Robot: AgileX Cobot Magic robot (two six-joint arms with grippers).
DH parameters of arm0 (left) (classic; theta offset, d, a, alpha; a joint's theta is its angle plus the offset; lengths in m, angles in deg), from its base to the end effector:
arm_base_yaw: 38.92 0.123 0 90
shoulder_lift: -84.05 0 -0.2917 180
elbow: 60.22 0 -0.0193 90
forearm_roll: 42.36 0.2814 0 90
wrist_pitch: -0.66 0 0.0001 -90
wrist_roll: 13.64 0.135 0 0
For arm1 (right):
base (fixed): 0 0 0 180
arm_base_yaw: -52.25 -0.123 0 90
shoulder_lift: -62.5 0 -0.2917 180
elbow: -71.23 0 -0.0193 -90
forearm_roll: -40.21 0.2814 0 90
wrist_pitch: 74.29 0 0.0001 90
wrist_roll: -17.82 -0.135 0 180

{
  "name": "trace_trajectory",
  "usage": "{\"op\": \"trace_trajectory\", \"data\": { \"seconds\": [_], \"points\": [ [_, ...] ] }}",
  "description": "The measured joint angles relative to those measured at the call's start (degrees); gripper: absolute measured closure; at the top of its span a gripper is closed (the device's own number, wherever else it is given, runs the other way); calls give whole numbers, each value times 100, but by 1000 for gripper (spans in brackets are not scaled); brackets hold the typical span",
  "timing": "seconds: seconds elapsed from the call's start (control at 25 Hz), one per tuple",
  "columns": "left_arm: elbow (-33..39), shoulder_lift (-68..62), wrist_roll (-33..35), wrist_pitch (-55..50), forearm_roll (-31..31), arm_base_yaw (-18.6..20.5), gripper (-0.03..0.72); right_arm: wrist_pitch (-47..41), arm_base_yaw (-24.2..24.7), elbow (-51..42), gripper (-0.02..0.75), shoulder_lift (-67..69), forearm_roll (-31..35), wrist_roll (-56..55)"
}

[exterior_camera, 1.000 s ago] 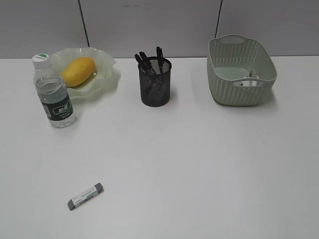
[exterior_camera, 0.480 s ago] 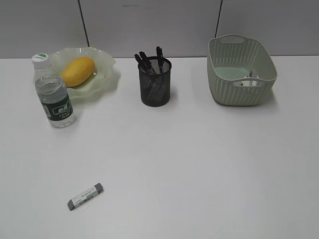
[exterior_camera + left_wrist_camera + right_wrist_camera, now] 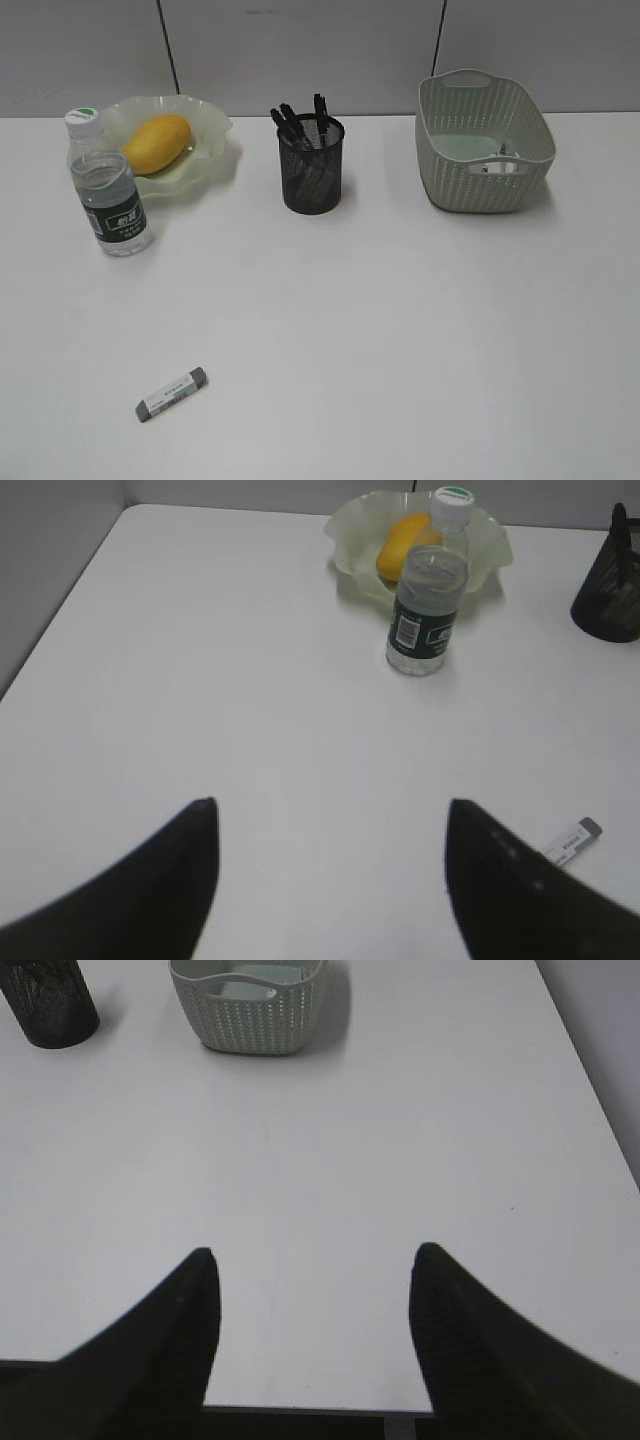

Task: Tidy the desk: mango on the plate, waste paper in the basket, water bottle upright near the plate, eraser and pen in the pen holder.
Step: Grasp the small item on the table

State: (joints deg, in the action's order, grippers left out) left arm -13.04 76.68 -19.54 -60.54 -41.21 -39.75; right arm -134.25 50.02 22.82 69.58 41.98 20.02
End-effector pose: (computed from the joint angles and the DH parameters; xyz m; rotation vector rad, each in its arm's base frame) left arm 0.0503 0.0016 0.2806 -0.0907 2.0184 -0.0506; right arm 0.0531 0.0057 0.2762 -0.0793 2.0132 0.0371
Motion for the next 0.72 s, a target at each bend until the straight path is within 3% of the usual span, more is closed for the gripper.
{"op": "trace_trajectory", "data": {
  "seconds": [0.08, 0.12, 0.48, 0.72],
  "points": [
    [0, -158, 0, -6, 49, 0, 62, 0, 0, 0, 259, 0, 0, 0],
    [-7, -288, 0, -21, 58, 0, 44, 0, 0, 0, 259, 0, 0, 0],
    [-1311, -2763, 590, -825, -153, -39, 113, 8, 0, 0, 259, 0, 0, 0],
    [-1816, -4863, 897, -830, -736, -98, 116, 11, 0, 0, 260, 0, 0, 0]
  ]
}}
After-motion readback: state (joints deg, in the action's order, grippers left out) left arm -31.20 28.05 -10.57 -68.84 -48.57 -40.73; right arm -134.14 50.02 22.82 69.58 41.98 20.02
